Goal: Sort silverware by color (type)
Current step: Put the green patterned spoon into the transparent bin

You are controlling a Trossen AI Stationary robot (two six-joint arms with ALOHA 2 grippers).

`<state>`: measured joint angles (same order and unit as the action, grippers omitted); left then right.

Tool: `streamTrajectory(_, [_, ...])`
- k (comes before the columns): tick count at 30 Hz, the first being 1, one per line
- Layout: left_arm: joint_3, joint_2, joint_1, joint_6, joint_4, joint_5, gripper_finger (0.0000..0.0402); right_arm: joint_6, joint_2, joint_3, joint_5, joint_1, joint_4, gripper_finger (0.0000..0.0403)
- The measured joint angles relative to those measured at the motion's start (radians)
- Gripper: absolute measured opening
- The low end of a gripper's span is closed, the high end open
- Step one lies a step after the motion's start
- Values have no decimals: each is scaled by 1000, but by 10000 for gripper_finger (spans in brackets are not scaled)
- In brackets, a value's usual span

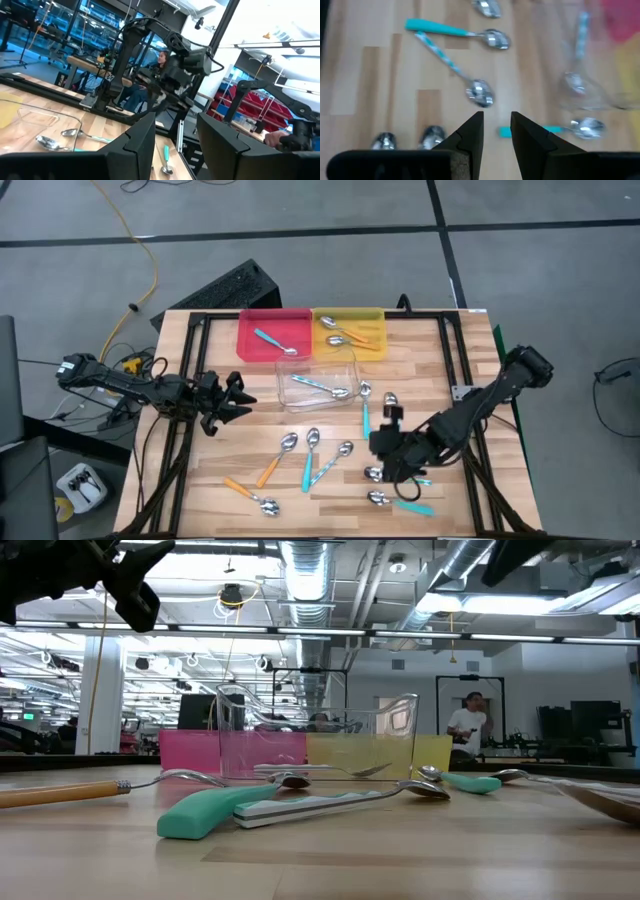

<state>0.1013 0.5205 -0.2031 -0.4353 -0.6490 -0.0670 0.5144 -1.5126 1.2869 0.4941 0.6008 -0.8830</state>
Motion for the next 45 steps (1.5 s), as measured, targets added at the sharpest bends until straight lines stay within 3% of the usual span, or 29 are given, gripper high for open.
streamTrajectory(5, [0, 0, 0, 2, -16, -11, 130, -58, 90, -4, 94, 0, -13, 120])
streamTrajectory(8, [0, -2, 0, 4, -17, -49, 130, -137, 159, -60, 118, -6, 72, 120])
streamTrajectory(12, [0, -5, 1, 4, -18, -77, 130, -225, 281, -209, 107, -49, 282, 120])
streamTrajectory(21, [0, -5, 1, 3, -19, -79, 130, -221, 487, -454, 3, -142, 610, 120])
streamTrajectory(26, [0, -7, 0, -14, -16, -79, 130, -148, 513, -484, -9, -167, 596, 120])
streamTrajectory(45, [0, -6, 0, -50, 10, -117, 130, -278, 510, -525, -25, -197, 653, 120])
